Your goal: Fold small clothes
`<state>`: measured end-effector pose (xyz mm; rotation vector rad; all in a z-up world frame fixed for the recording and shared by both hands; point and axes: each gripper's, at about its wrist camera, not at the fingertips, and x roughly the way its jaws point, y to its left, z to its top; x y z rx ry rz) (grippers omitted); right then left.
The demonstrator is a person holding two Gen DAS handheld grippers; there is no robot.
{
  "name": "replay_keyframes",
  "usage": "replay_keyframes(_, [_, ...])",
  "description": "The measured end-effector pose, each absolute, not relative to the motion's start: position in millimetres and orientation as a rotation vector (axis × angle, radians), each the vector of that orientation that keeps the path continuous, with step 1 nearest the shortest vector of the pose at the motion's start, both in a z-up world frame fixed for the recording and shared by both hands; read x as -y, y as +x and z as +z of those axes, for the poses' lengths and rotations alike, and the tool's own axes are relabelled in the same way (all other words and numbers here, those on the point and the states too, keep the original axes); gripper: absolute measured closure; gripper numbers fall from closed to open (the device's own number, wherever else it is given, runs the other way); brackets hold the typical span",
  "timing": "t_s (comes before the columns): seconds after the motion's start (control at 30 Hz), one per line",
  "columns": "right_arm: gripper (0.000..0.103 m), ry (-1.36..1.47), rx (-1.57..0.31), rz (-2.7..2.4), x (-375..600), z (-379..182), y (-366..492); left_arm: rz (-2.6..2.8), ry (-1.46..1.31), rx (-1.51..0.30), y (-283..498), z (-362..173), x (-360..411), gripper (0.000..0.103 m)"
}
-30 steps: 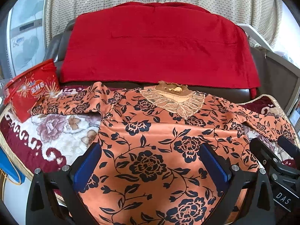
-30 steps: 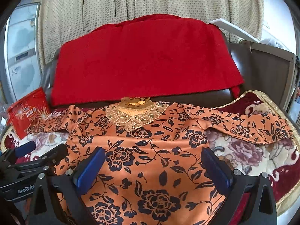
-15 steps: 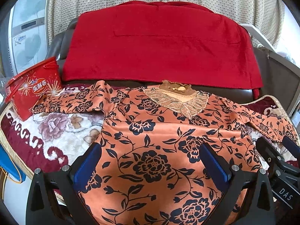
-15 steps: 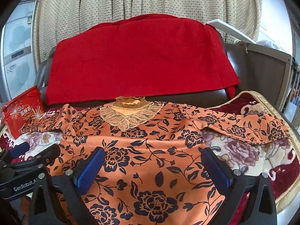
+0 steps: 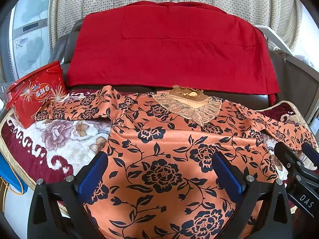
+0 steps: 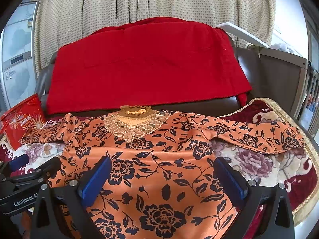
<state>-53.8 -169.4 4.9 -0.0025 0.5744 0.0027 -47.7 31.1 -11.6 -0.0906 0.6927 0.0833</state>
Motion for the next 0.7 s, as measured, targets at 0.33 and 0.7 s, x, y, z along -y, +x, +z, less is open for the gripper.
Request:
replay_keyframes(0.33, [0.000,-0.006,-0.570,0.007,167.8,6.7,-53.0,0.083,-0.089,-0.693,-48.0,-11.9,-31.4,0.000])
replay_keyframes(0.7, [0.000,0.265,-0.607,0.172,230.2,-16.8,-51.4,0.129,-0.106,-0.801,-29.5,-61.2,-60.5,0.000])
